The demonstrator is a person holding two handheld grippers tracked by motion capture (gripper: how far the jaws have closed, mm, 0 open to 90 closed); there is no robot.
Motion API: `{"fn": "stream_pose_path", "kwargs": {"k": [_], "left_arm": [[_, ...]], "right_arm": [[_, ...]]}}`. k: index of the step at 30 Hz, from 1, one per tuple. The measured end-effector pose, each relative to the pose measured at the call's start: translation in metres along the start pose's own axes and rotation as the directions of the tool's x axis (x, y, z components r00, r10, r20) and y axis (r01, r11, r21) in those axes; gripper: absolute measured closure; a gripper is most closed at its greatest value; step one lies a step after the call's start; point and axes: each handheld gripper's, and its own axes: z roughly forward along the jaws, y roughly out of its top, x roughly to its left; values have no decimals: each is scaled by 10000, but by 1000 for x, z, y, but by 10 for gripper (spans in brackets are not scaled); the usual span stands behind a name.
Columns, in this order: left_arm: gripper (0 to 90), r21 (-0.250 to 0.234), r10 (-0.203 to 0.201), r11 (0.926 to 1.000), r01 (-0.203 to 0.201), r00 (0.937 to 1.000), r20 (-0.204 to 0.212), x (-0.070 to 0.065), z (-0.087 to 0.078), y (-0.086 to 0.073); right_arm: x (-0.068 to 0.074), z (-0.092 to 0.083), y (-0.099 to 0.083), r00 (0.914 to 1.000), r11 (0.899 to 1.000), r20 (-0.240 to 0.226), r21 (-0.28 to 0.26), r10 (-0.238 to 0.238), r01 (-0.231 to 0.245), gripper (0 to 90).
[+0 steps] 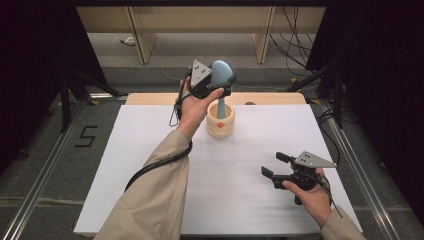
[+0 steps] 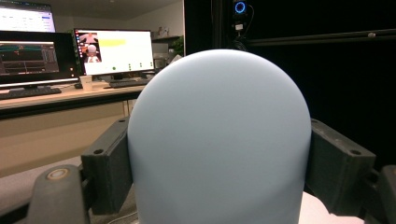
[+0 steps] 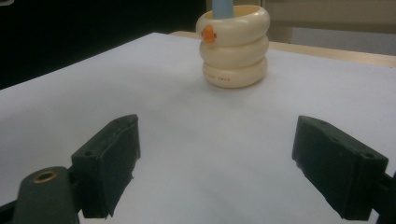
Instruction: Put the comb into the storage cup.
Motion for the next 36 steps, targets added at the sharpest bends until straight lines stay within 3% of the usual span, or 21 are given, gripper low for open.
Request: {"fn": "stream_pose_path", "kwargs": {"k": [36], "left_arm": [[194, 56, 4, 10000, -4, 10000, -58, 1, 4, -8]], "right_arm": [[-1, 0, 0, 10000, 10000, 8, -33, 10, -10, 160]]}}
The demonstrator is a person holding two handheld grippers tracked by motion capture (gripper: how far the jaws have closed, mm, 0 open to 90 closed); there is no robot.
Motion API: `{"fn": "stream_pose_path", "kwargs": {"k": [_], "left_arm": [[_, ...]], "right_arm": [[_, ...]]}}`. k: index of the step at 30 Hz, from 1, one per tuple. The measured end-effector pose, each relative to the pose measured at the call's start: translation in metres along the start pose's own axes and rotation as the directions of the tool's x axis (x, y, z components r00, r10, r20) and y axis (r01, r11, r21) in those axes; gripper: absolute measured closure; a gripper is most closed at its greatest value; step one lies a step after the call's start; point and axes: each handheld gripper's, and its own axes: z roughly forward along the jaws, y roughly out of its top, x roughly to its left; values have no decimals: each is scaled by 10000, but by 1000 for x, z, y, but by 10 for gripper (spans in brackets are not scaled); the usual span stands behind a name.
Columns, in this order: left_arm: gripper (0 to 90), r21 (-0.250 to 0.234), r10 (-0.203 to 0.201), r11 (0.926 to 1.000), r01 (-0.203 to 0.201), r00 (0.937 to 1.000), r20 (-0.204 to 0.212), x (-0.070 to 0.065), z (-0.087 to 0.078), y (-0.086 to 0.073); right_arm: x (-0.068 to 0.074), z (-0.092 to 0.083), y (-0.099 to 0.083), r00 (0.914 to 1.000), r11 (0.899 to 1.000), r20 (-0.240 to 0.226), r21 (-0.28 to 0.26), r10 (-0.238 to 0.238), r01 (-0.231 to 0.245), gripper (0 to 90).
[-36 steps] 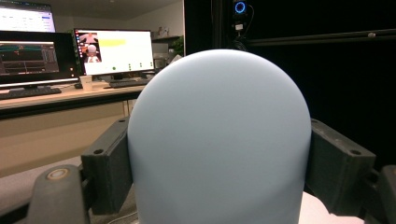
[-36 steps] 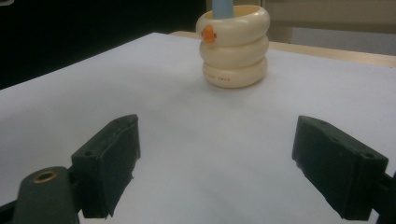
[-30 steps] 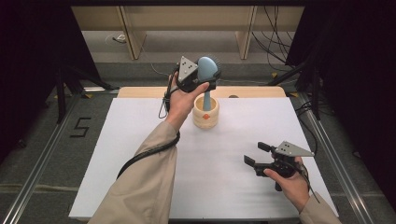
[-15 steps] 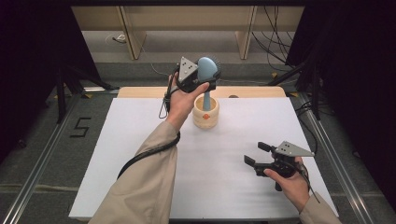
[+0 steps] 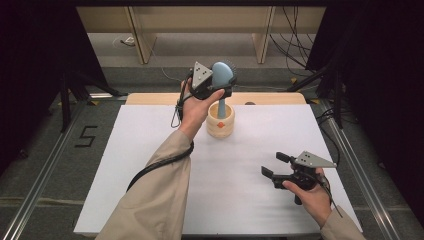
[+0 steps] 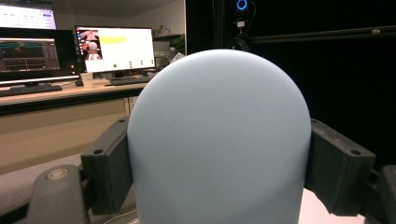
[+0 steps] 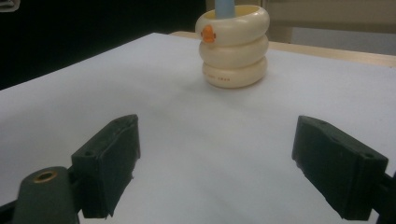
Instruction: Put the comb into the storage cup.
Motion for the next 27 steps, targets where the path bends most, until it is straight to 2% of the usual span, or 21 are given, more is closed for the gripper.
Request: {"fn": "stream_pose_path", "kwargs": {"k": [27], "left_arm": [[193, 158, -128, 9998, 128, 9999, -48, 1, 1, -9]], "right_arm": [[0, 0, 0, 10000, 10000, -2, 56, 20, -20, 160]]}}
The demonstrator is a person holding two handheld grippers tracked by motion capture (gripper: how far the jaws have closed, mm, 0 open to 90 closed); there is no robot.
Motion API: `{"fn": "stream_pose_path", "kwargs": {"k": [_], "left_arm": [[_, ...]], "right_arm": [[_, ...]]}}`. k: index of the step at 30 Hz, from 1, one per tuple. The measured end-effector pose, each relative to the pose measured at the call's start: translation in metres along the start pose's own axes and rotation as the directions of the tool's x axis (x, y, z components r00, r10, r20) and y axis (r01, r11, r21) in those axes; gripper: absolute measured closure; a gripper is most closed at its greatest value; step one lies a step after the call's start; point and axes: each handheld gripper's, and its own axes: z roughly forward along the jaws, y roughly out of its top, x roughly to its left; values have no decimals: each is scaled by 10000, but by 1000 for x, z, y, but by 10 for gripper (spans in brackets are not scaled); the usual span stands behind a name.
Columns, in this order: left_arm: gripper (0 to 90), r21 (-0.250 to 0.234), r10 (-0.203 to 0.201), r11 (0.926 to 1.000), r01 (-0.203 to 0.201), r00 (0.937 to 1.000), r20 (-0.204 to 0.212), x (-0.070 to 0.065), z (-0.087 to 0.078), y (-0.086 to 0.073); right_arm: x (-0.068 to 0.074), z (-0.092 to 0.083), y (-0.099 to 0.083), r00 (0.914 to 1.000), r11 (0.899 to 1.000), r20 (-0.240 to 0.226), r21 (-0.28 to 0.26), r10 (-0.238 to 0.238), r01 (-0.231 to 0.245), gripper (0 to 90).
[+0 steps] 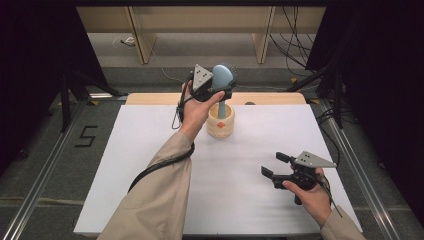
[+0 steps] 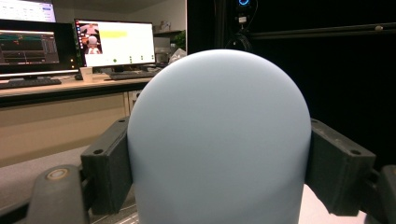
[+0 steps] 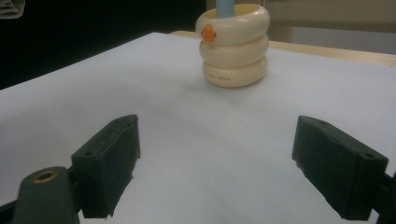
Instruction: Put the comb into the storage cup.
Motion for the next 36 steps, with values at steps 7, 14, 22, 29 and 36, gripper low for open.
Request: {"fn": "stream_pose_path", "kwargs": {"k": [7, 14, 22, 29, 36], "left_arm": [[193, 32, -40, 10000, 40, 10000, -55, 1, 0, -2], [193, 96, -67, 9999, 67, 10000, -55, 1, 0, -6], [193, 158, -159, 9997, 161, 9998, -112, 2, 1, -10], [193, 157, -216, 9996, 219, 9996, -163, 2, 1, -14], [193, 192, -272, 9994, 277, 9994, -231, 3, 0, -16]], "right_arm": [[0, 0, 0, 10000, 10000, 1, -4, 1, -1, 160], [0, 0, 0, 10000, 10000, -5, 3, -12, 12, 160], [0, 0, 0, 10000, 10000, -15, 21, -10, 10, 160], [0, 0, 0, 10000, 10000, -30, 16, -8, 8, 160], [0, 0, 0, 10000, 10000, -25, 18, 2, -2, 160]]}}
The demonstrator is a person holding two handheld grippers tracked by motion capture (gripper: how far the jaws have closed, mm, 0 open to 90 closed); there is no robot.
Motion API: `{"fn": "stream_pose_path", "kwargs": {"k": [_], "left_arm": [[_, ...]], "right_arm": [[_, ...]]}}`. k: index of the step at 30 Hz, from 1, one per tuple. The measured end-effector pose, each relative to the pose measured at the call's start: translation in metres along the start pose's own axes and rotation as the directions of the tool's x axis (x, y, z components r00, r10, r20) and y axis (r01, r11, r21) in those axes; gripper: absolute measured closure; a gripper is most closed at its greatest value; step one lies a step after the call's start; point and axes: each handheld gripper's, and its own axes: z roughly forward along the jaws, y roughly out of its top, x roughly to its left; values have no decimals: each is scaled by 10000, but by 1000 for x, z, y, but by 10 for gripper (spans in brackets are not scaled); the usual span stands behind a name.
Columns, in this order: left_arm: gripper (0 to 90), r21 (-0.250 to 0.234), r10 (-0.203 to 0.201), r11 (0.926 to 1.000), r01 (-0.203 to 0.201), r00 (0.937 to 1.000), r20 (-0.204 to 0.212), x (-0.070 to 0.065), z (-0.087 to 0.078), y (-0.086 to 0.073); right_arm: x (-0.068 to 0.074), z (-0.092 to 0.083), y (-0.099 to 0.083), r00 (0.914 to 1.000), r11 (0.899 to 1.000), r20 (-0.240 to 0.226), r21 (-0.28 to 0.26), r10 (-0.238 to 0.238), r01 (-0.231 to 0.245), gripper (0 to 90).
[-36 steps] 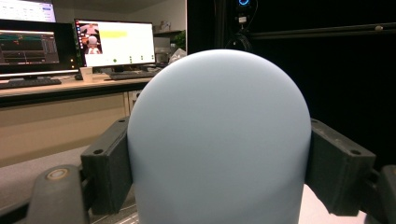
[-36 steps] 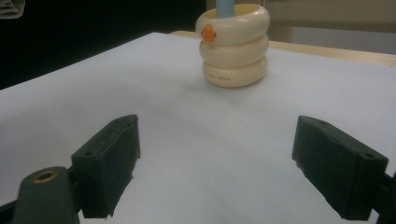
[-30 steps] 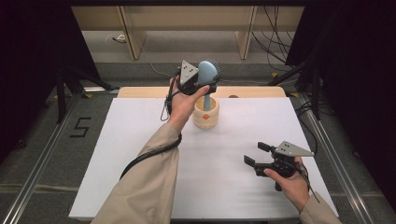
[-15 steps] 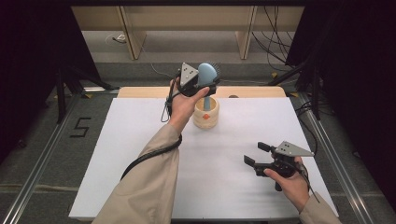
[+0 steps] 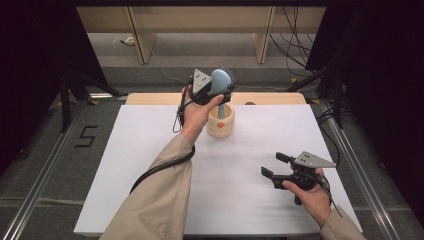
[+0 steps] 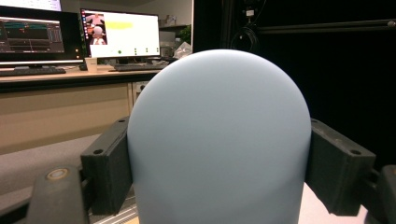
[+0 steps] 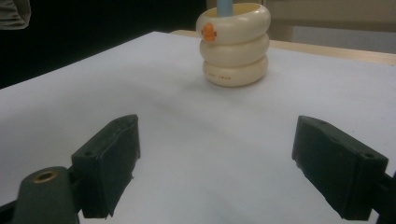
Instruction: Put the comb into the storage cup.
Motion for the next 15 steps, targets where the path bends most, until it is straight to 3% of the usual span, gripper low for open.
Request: {"fn": "stream_pose_path", "kwargs": {"k": [15], "left_arm": [[193, 54, -71, 10000, 71, 10000, -17, 0, 1, -5]], "right_arm": [[0, 0, 0, 10000, 10000, -1, 4, 0, 0, 160]]}}
